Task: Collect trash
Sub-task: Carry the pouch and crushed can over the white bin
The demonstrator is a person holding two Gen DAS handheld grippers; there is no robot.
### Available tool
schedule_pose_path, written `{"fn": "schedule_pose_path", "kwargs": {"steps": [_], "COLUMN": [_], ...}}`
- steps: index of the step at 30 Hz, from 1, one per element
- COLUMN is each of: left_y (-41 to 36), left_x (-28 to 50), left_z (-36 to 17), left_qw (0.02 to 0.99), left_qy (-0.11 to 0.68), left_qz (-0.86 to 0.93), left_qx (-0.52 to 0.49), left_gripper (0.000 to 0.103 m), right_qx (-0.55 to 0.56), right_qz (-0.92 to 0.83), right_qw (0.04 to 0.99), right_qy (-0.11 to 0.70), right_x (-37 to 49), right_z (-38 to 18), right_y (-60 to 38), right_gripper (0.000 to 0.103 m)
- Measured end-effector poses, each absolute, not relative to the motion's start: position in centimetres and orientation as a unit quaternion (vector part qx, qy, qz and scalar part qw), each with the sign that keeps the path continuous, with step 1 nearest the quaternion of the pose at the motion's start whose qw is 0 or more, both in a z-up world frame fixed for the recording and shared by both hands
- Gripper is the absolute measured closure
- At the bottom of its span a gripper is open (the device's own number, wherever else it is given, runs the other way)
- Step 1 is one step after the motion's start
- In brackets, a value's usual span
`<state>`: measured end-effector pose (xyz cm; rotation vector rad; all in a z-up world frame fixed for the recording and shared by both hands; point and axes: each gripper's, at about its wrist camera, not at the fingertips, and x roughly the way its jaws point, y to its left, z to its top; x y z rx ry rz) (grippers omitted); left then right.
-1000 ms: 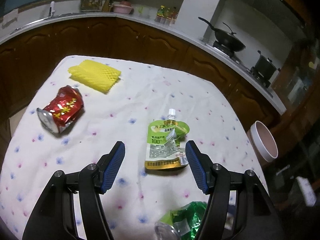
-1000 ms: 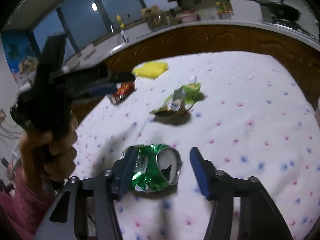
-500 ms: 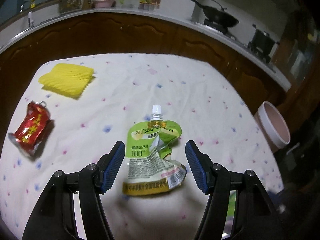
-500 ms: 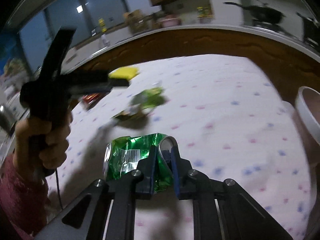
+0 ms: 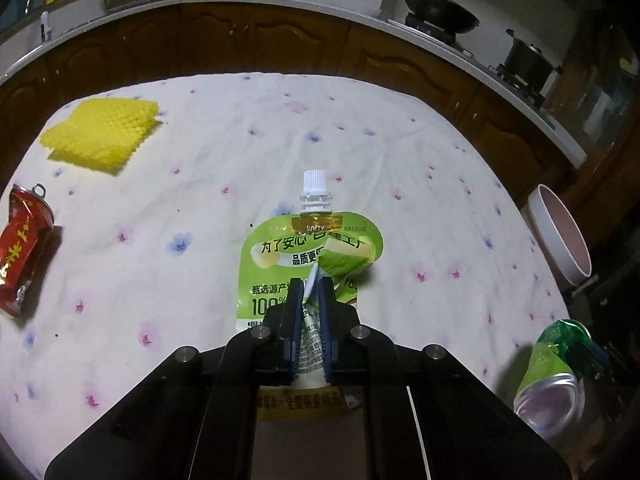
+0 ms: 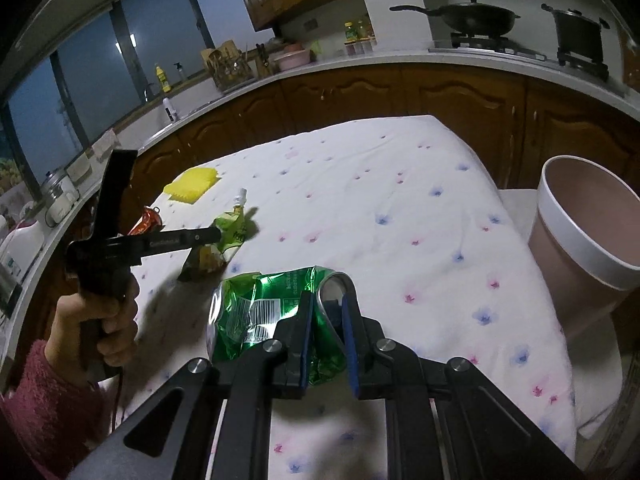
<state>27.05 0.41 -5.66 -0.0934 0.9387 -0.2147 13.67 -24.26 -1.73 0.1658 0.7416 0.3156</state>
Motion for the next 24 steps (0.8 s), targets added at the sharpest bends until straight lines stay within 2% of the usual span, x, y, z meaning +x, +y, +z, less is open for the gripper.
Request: {"fn": "schedule_pose_path", "kwargs": {"steps": [12, 24], "left_y": [-3.3, -10.7], "left_x": [25.3, 24.3], "left_z": [-1.9, 0.6], "left_qw": [0.895, 0.892], "left_qy": [0.420, 0.402], "left_qz": [-0.146, -0.206], "left_qx": [-0.044, -0.022], "left_gripper": [0.097, 0.097], "right_qx": [0.098, 0.125], "right_qz": [0.123, 0.071], "right_qw": [0.929, 0.941], "right_qy": [0.334, 0.307], "right_x": [13.7, 13.0], "right_z": [-0.4, 1.2], "right_y": [-27.5, -33.6], "right_gripper": [0.089, 0.089]}}
